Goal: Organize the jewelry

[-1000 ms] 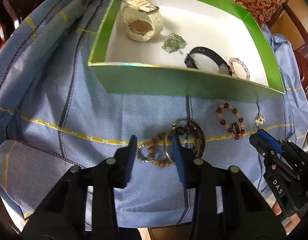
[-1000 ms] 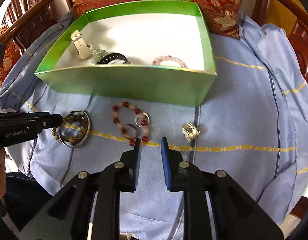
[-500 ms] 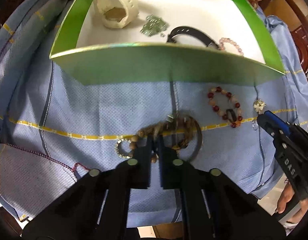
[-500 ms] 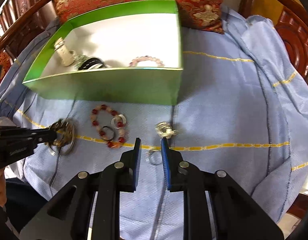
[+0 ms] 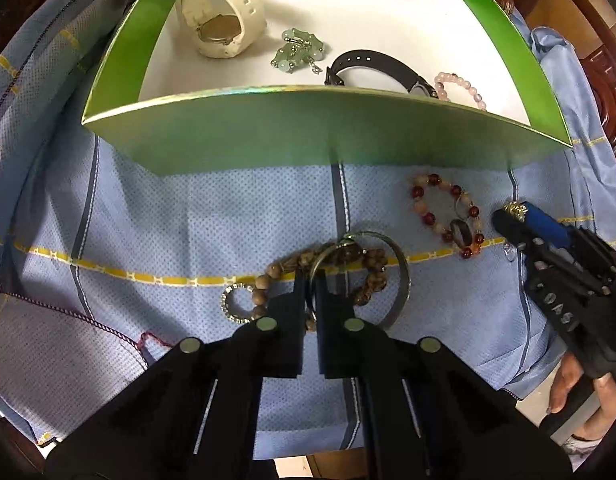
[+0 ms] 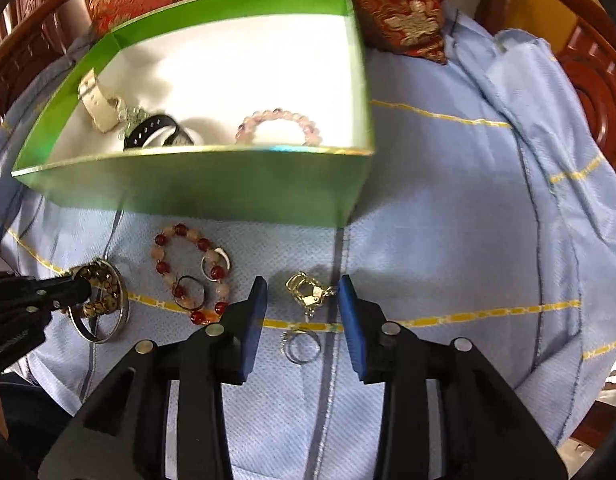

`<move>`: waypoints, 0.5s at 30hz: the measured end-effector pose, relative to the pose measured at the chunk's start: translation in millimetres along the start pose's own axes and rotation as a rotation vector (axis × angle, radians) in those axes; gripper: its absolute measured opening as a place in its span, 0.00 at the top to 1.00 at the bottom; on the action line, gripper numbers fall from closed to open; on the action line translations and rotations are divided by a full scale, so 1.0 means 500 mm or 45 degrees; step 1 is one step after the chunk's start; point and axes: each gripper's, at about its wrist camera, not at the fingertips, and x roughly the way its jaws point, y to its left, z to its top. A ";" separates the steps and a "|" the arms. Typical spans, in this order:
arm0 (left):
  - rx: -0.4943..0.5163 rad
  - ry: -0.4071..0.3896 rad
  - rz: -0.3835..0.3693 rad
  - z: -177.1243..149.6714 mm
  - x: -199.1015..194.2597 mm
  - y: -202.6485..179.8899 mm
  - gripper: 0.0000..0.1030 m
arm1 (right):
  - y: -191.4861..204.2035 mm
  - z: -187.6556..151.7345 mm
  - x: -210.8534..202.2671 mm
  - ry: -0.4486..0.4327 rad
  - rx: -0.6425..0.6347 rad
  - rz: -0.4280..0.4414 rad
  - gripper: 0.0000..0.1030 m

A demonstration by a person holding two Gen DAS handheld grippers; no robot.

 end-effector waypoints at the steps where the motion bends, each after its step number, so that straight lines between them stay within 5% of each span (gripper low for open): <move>1: -0.006 0.001 -0.008 -0.001 -0.002 0.008 0.95 | 0.002 -0.002 -0.001 -0.014 -0.007 -0.015 0.74; 15: -0.011 -0.101 -0.051 -0.008 -0.060 0.005 0.95 | 0.004 -0.023 -0.048 -0.058 -0.032 0.001 0.74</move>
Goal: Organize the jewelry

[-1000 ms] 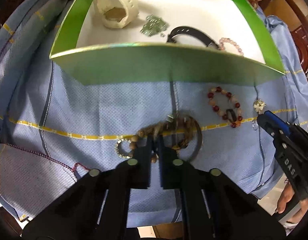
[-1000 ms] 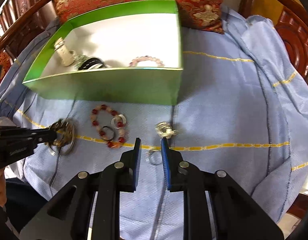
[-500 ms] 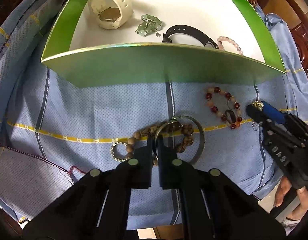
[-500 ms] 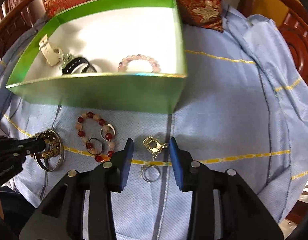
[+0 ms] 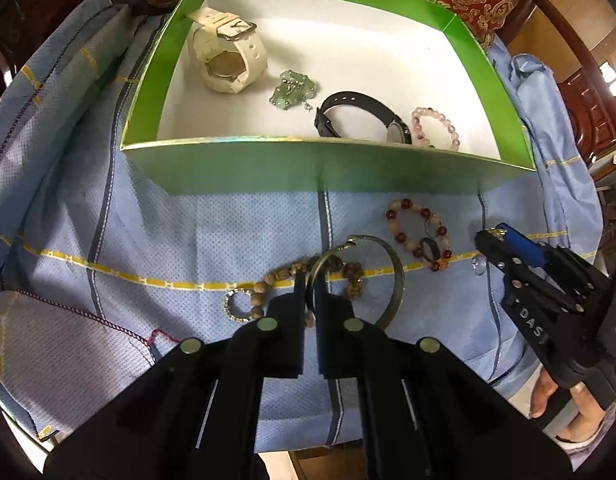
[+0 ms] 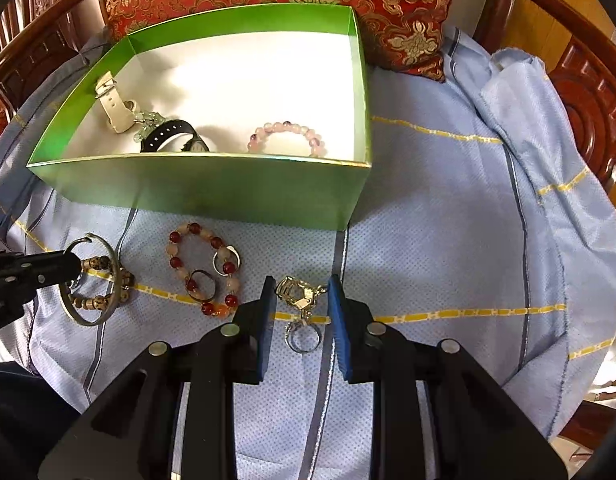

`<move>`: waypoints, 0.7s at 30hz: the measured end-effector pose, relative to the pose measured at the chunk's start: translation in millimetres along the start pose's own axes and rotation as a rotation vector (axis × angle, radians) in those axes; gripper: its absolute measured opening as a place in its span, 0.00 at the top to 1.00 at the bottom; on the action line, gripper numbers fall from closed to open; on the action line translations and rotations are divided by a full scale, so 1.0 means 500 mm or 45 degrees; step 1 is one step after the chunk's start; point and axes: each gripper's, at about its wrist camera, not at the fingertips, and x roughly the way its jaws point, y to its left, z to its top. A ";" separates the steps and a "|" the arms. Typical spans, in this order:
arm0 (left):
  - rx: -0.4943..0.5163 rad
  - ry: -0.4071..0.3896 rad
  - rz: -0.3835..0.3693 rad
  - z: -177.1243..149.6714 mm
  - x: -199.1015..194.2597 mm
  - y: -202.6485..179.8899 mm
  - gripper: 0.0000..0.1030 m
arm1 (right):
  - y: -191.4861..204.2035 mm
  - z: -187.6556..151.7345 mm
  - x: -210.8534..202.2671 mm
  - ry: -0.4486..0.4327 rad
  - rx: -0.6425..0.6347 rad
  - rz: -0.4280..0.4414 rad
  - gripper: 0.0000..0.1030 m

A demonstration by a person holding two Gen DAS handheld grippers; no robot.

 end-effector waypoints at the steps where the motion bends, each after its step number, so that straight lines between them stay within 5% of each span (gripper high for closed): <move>1: 0.003 0.000 0.004 0.014 0.001 0.004 0.95 | 0.003 -0.002 -0.003 -0.001 0.001 0.004 0.74; 21: 0.070 -0.125 0.058 0.010 -0.050 0.005 0.94 | 0.037 -0.006 -0.023 0.000 -0.044 0.044 0.74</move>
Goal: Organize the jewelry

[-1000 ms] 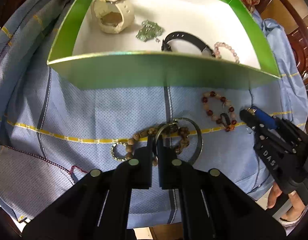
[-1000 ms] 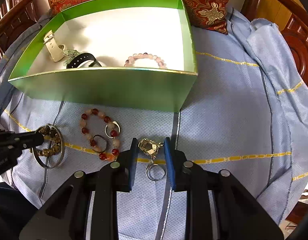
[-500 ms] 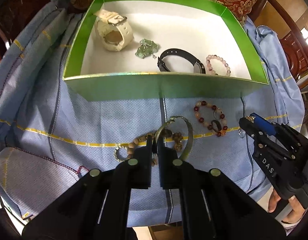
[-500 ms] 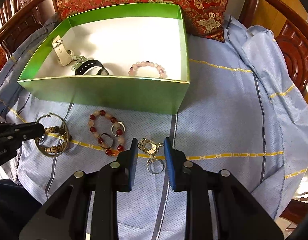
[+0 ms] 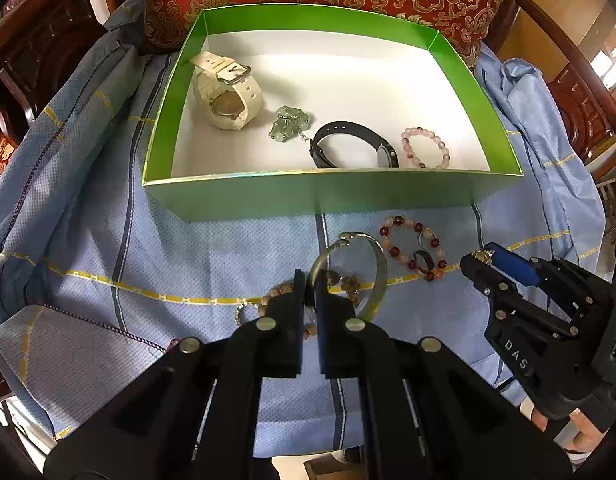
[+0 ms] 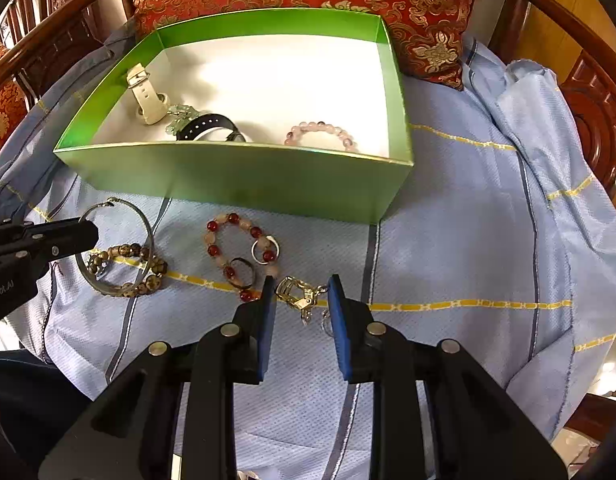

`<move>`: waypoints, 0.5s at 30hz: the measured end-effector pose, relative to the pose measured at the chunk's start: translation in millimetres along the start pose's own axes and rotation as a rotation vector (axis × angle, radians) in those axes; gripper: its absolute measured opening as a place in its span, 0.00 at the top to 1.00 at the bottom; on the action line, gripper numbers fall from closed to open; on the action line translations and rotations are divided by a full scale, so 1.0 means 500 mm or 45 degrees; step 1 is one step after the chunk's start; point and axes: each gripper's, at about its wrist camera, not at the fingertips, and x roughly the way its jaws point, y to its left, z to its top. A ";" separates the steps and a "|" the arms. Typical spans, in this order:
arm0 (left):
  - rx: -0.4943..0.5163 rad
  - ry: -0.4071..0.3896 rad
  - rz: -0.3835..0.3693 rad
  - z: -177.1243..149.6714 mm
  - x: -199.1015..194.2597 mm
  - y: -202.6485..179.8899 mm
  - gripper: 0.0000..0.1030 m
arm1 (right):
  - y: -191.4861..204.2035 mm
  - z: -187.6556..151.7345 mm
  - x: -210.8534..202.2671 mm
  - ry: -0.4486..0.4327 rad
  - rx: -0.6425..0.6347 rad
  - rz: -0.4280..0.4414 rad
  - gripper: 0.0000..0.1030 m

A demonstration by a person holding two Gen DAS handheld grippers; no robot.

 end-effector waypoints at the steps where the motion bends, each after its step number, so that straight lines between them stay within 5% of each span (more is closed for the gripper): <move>1: 0.000 0.000 0.000 0.000 0.000 0.000 0.94 | 0.000 0.000 0.001 0.001 -0.002 0.001 0.74; 15: 0.006 -0.018 -0.001 -0.003 -0.006 -0.005 0.94 | -0.001 -0.002 0.002 0.003 -0.020 0.002 0.74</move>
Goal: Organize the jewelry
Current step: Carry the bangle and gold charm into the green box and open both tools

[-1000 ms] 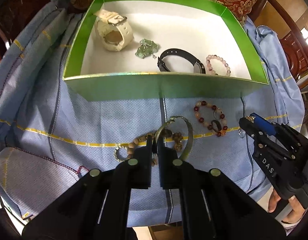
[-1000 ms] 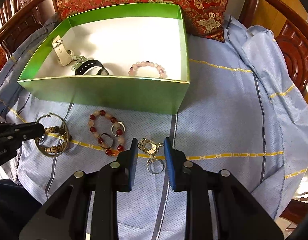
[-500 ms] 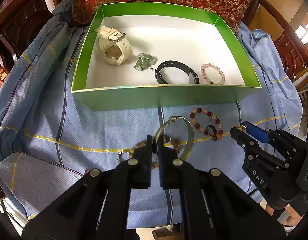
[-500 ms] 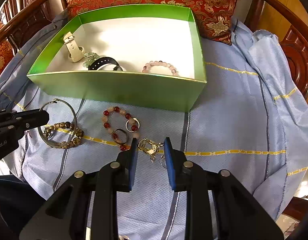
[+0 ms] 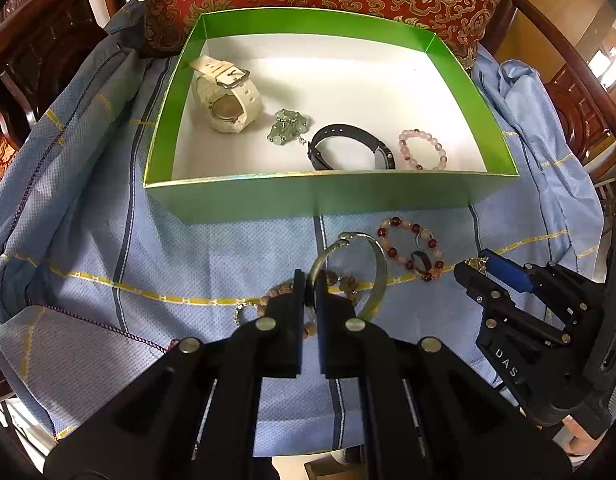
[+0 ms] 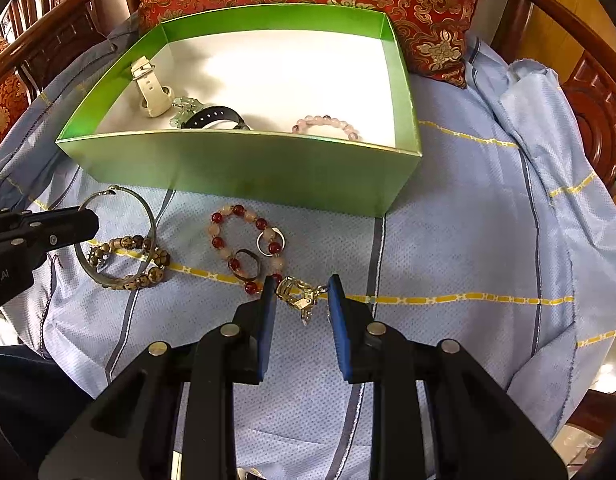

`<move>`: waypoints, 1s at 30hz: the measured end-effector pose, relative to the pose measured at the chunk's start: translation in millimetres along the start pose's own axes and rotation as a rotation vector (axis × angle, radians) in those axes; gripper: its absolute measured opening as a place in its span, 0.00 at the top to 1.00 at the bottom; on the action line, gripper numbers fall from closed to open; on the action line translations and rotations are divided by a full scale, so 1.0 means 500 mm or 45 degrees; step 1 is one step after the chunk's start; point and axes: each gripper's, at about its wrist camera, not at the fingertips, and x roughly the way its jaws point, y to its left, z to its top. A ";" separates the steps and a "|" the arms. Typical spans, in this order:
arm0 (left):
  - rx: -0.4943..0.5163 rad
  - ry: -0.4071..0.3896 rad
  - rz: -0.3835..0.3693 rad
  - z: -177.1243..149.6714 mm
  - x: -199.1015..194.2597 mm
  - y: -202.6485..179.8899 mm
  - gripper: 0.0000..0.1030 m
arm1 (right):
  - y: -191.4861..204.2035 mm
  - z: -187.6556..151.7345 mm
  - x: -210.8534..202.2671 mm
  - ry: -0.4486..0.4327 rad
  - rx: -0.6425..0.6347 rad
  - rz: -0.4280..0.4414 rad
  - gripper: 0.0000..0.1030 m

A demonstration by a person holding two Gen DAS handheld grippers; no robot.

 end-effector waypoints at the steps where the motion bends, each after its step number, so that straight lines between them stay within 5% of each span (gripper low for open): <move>1: 0.001 -0.004 0.000 0.000 -0.002 0.000 0.94 | 0.000 0.000 -0.003 -0.004 -0.002 0.003 0.74; 23: 0.039 -0.158 -0.052 0.034 -0.073 -0.044 0.94 | -0.009 0.021 -0.079 -0.116 0.008 0.085 0.74; 26: 0.055 -0.182 -0.124 0.074 -0.106 -0.028 0.93 | -0.022 0.041 -0.105 -0.156 0.036 0.130 0.74; 30: -0.009 -0.241 -0.061 0.154 -0.116 0.014 0.93 | -0.041 0.101 -0.158 -0.286 0.065 0.165 0.74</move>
